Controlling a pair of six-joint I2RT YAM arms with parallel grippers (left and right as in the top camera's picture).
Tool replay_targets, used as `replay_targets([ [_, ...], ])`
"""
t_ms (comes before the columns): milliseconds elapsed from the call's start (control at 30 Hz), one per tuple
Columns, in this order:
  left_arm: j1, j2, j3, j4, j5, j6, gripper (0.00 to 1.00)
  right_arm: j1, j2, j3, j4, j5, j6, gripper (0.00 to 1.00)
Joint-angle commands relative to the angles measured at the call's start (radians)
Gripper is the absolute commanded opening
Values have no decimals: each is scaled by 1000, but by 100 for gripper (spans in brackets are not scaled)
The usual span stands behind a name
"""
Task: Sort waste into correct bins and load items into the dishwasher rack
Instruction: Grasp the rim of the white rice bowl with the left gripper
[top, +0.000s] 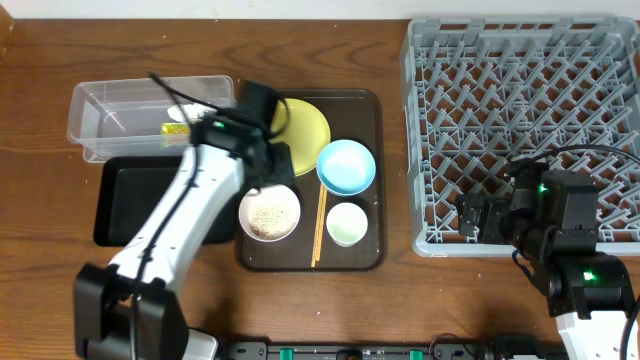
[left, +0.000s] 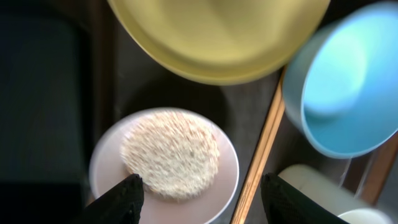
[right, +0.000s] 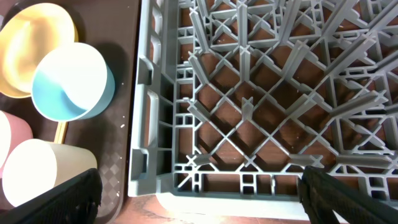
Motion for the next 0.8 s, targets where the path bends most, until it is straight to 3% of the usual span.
replay_targets([
  [0, -46, 39, -33, -2, -9, 13, 63, -5, -3, 22, -3, -8, 10, 99],
  [267, -132, 147, -58, 48, -10, 13, 62, -5, -3, 22, -5, -8, 10, 99],
  [367, -149, 192, -58, 58, -10, 13, 57, -5, -3, 22, -5, -8, 10, 99],
  [500, -159, 235, -58, 63, -10, 13, 48, -5, -3, 22, -5, -8, 10, 99],
  [767, -160, 261, -59, 65, -10, 13, 20, -5, -3, 22, -6, -8, 10, 99],
])
